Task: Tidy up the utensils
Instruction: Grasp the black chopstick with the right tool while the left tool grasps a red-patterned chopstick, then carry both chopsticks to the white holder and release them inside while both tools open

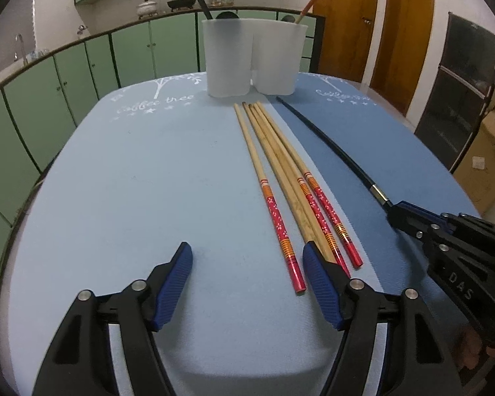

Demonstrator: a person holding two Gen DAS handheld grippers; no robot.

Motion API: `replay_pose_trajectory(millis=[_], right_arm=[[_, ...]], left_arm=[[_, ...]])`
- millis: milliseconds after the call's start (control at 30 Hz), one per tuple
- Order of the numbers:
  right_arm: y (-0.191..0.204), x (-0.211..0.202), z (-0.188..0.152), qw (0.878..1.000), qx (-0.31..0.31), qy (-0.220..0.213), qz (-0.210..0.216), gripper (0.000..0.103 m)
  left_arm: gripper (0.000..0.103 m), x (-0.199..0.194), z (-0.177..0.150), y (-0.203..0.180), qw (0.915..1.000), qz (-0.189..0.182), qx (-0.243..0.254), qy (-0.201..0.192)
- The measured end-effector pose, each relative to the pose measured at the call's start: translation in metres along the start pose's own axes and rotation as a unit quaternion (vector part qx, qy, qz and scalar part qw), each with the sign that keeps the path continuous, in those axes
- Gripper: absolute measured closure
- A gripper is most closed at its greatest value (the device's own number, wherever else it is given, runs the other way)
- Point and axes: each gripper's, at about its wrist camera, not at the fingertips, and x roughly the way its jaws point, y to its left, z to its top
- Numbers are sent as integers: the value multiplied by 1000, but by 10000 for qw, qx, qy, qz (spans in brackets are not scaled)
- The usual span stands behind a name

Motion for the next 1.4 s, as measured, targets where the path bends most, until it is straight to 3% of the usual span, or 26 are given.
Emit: replay_pose_trajectory(millis=[300, 400, 467, 567, 767, 1133, 1400], right_arm=[[0, 2, -1, 10000, -37, 22, -14, 96], [0, 4, 0, 10000, -32, 41, -13, 97], [-1, 4, 1, 10000, -23, 57, 12, 97], [-3, 3, 1, 10000, 22, 55, 70, 97], [-3, -11, 7, 9998, -44, -203, 60, 97], [-7, -65, 54, 9942, -338, -1024, -8, 97], [-20, -103, 105, 9900, -269, -1374, 193, 97]], left_arm=[[42, -6, -6, -3, 10000, 18, 28, -14], [58, -7, -7, -6, 9999, 59, 74, -99], [84, -7, -7, -5, 9999, 34, 16, -146], [97, -5, -5, -2, 9998, -69, -118, -162], [97, -12, 4, 1, 9990, -168, -287, -313], [97, -79, 54, 5, 9900, 45, -123, -1402], [97, -110, 104, 17, 9801, -74, -147, -1979]])
